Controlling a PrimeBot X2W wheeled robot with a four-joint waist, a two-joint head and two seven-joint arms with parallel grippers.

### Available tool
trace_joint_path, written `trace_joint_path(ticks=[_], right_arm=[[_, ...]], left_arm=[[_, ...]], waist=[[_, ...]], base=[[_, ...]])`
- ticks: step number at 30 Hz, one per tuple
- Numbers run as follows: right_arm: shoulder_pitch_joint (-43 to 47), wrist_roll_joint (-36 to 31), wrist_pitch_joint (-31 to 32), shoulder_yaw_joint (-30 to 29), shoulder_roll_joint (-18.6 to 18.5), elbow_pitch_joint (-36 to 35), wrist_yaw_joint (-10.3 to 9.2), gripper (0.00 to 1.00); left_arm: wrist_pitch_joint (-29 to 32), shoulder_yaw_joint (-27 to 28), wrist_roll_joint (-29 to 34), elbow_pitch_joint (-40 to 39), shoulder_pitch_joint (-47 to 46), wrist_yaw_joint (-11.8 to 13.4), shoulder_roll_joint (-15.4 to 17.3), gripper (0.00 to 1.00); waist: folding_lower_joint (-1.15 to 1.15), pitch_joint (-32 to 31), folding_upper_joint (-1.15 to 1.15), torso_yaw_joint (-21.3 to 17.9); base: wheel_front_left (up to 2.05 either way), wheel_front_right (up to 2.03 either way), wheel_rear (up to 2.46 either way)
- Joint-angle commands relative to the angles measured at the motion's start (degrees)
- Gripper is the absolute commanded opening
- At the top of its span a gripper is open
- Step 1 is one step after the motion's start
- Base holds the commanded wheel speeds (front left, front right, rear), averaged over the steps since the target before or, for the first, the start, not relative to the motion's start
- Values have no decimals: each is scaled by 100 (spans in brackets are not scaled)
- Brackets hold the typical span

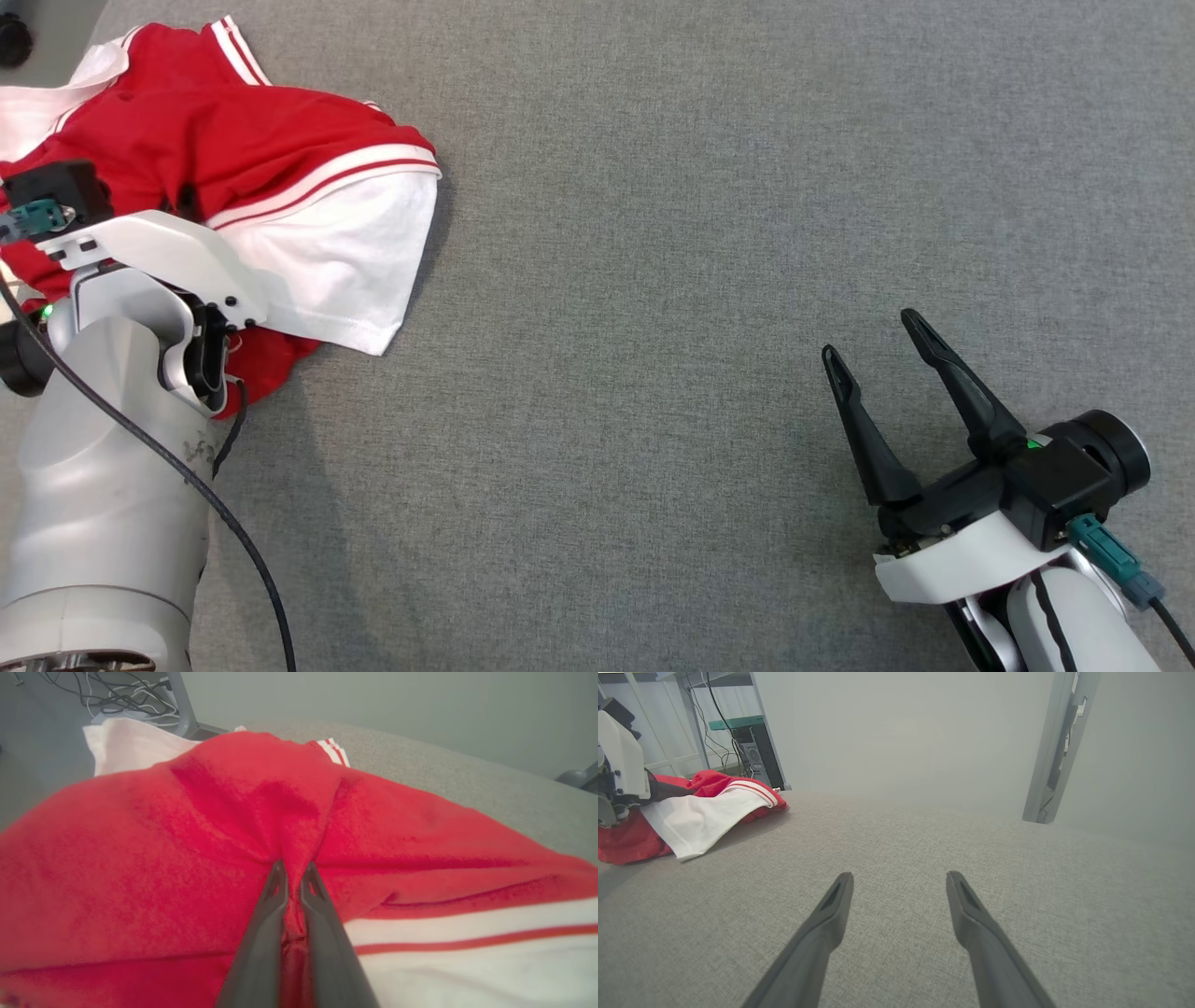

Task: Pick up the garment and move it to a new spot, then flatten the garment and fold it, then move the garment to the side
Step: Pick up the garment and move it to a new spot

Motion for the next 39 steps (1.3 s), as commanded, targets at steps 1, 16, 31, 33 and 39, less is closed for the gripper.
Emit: trace_joint_path(ticks=[1, 16, 31, 33, 39], right_arm=[[-37, 26, -36, 0, -9, 36, 0, 100], [98, -28, -36, 39, 230, 274, 0, 100], [202, 31, -36, 0, 488, 398, 0, 100], [187, 40, -36, 5, 512, 403, 0, 100], [146, 75, -36, 3, 541, 405, 0, 100]], left_arm=[[-168, 27, 3, -64, 23, 23, 74, 0], [-1478, 236, -120, -1536, 452, -176, 47, 0], [-872, -241, 171, -4003, 1130, -103, 36, 0], [-676, -352, 205, -4260, 1189, -86, 16, 0], [-336, -620, 237, -4724, 1249, -102, -100, 0]], waist=[[0, -18, 0, -1], [0, -593, 0, -169], [0, -1169, 0, -1046], [0, -1201, 0, -1224], [0, -1238, 0, -1665]], base=[[0, 0, 0], [0, 0, 0], [0, 0, 0], [0, 0, 0], [0, 0, 0]])
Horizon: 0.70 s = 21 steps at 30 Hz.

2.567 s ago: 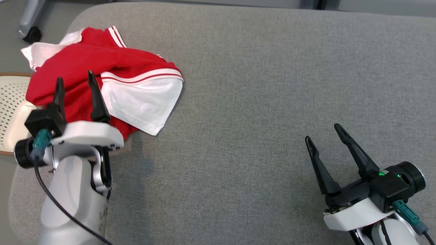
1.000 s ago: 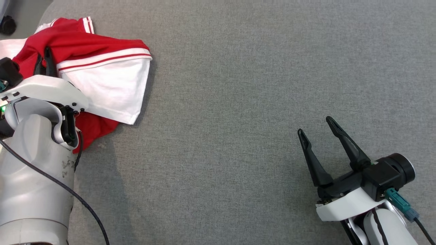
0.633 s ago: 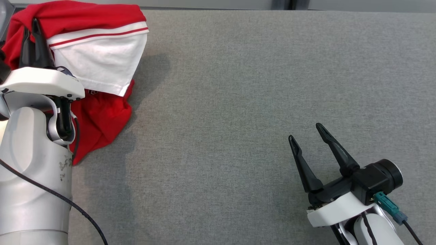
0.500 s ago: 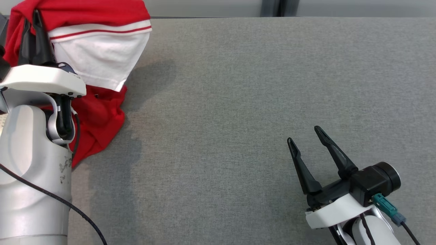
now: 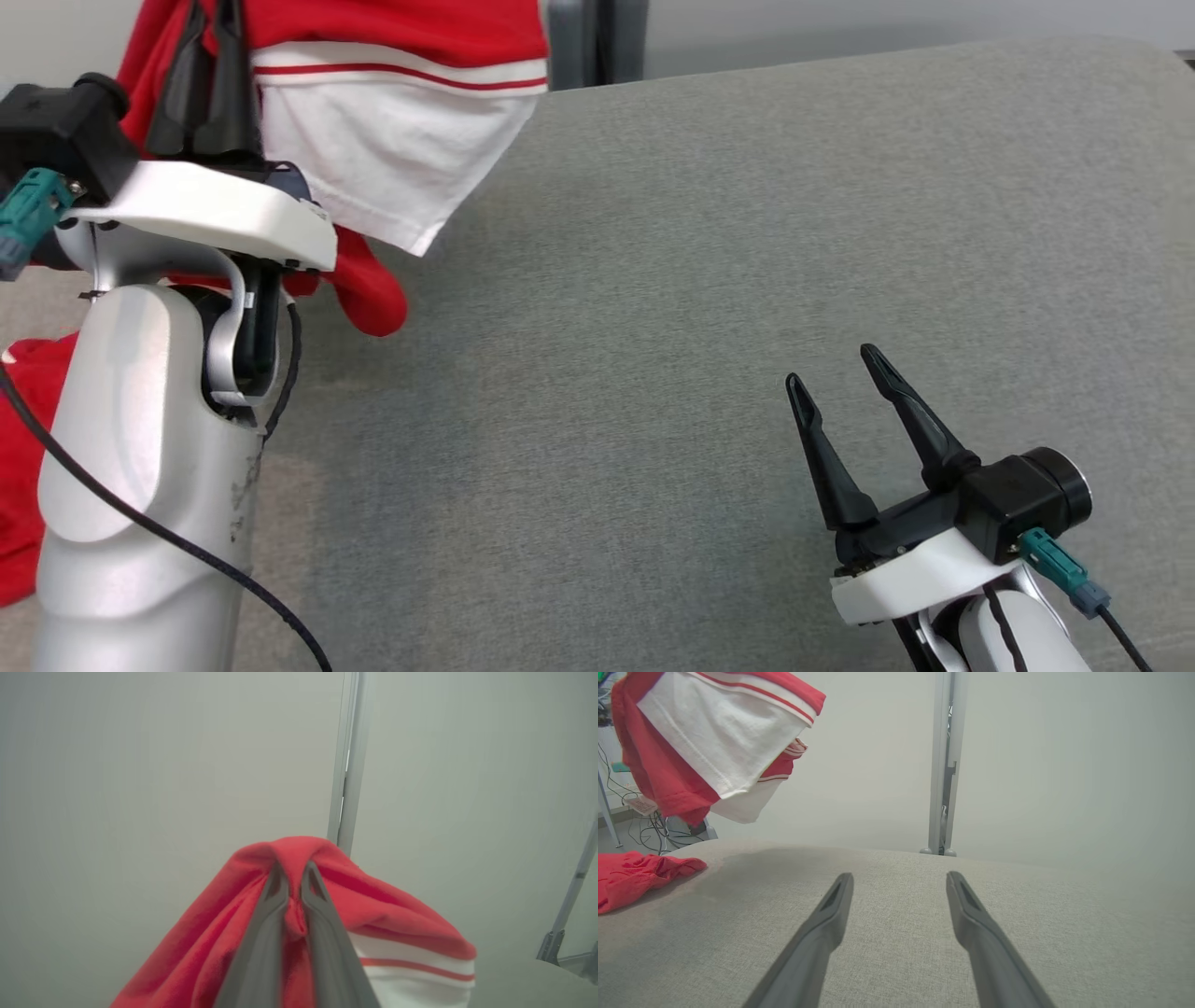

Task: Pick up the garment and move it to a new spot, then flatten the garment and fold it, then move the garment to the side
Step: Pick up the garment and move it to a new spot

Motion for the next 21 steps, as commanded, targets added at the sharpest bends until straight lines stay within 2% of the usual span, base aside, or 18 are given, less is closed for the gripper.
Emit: trace_joint_path(ticks=[1, 11, 21], right_arm=[[9, 35, -36, 1, -8, 18, 0, 100], [-27, 269, -36, 27, -6, -9, 0, 100], [-203, 460, -36, 51, -6, -106, 0, 100]], left_arm=[[9, -15, 38, -34, 13, 0, -2, 0], [203, -680, 71, 56, -117, -135, -286, 0], [151, -1273, 65, 1068, -180, -225, -411, 0]], waist=[[0, -39, 0, -211], [0, -5, 0, -933], [0, 271, 0, -1427]], base=[[0, 0, 0], [0, 0, 0], [0, 0, 0]])
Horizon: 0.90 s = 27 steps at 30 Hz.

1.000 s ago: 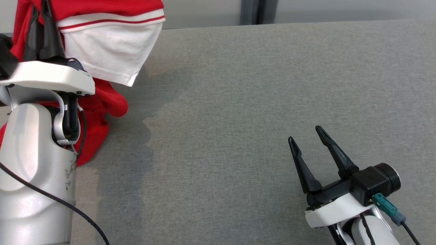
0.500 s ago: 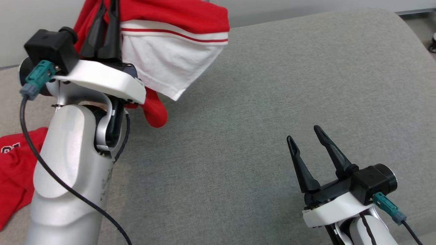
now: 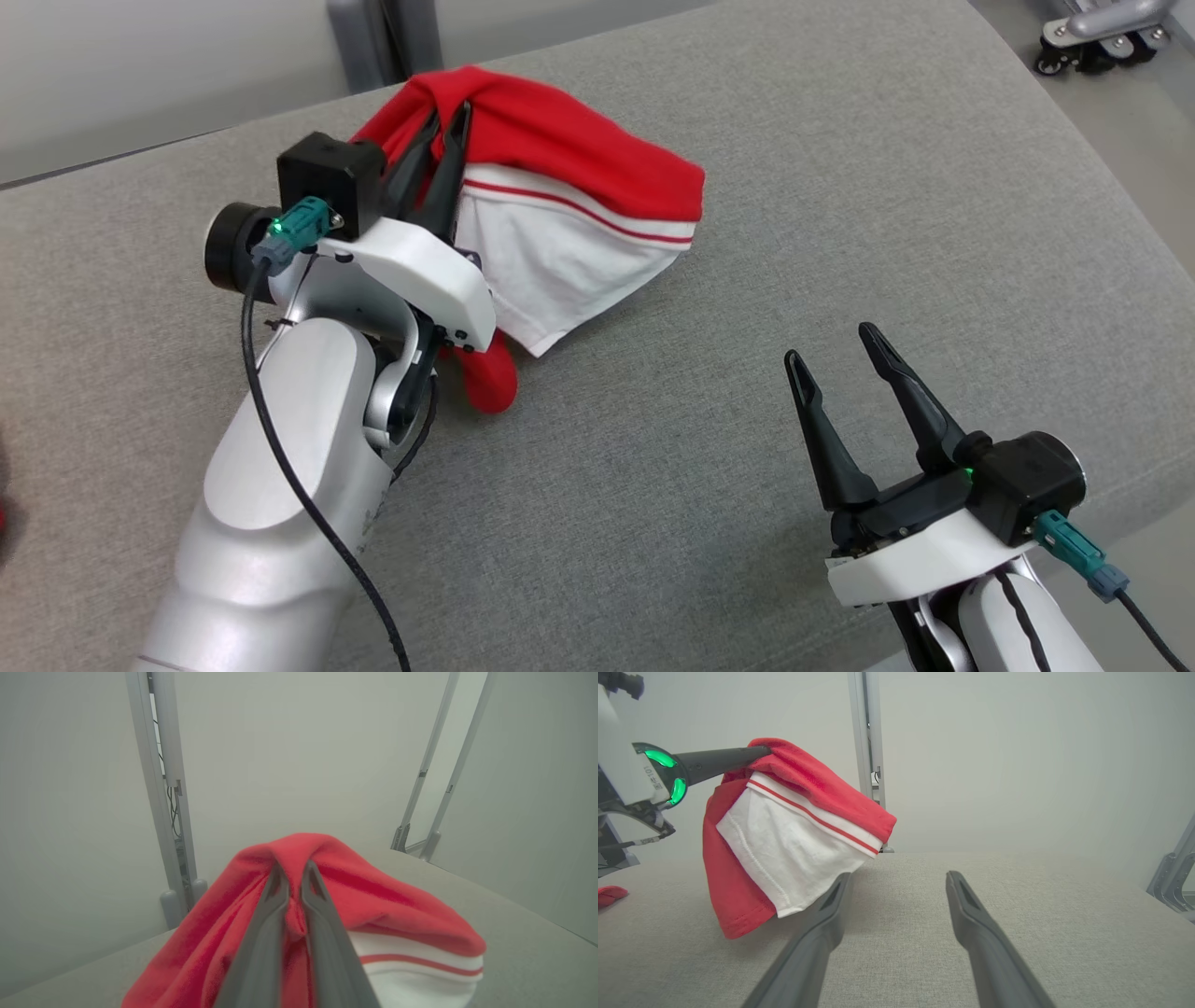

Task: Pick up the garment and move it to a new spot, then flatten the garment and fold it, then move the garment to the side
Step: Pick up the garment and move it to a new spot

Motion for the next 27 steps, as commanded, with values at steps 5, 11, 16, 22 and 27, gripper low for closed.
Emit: trace_joint_path(ticks=[5, 11, 16, 22, 27], right_arm=[[-97, 114, -36, 1, -19, -61, 0, 100], [-110, 176, -36, 26, -19, -68, 0, 100], [1, 142, -36, 17, -19, -65, 0, 100], [61, 66, -36, 14, -21, -87, 0, 100], [165, -33, -36, 0, -23, -52, 0, 100]], left_arm=[[-132, -247, -20, 778, 37, -45, 6, 0], [-254, -470, -90, 1504, -19, -43, -20, 60], [-510, -624, -235, 1818, -77, -94, -27, 100], [-873, -865, -549, 1649, -57, -56, -33, 100], [-1093, -1090, -795, 1180, 218, 110, -34, 100]], waist=[[0, 209, 0, -268], [0, 280, 0, -370], [0, 193, 0, -284], [0, -7, 0, -35], [0, -294, 0, 349]], base=[[0, 0, 0], [0, 0, 0], [0, 0, 0], [0, 0, 0], [0, 0, 0]])
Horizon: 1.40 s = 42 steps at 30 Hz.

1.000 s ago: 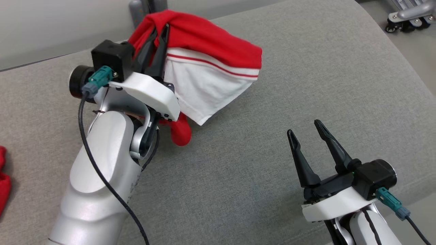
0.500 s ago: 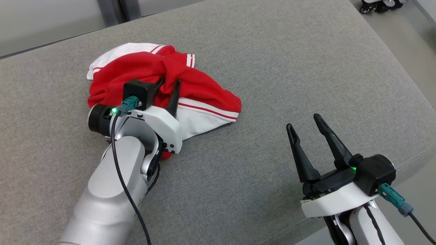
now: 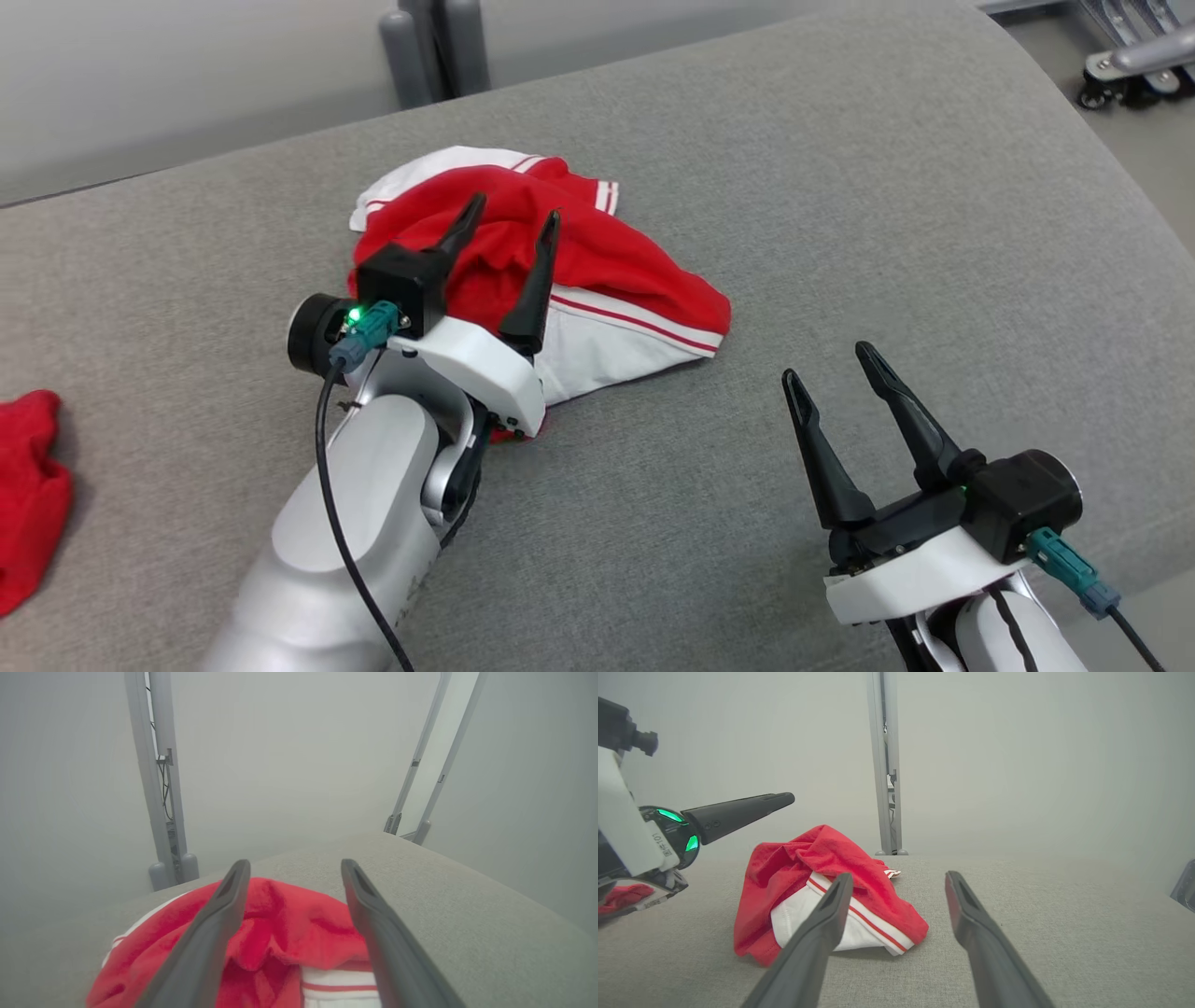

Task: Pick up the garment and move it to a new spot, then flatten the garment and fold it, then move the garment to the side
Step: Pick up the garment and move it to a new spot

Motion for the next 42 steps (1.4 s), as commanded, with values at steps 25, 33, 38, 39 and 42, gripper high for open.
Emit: trace_joint_path(ticks=[25, 33, 38, 39, 42], right_arm=[[674, -186, -36, -132, -31, 31, 1, 100], [944, -146, -36, -323, -31, -12, 1, 100], [1102, -173, -36, -480, -31, -43, 1, 100], [1102, -173, -36, -480, -31, -43, 1, 100], [1195, -167, -36, -578, -30, -37, 1, 100]], left_arm=[[-325, 1105, 338, -2783, 3093, 817, 482, 100], [-326, 1387, 720, -3079, 4049, 853, 310, 100], [-327, 1513, 894, -3201, 4420, 768, 200, 100], [-327, 1513, 894, -3201, 4420, 768, 200, 100], [-327, 1639, 1123, -3250, 4577, 711, 170, 100]], waist=[[0, -1208, 0, 1813], [0, -1476, 0, 1888], [0, -1555, 0, 1859], [0, -1555, 0, 1859], [0, -1602, 0, 1831]], base=[[0, 0, 0], [0, 0, 0], [0, 0, 0], [0, 0, 0], [0, 0, 0]])
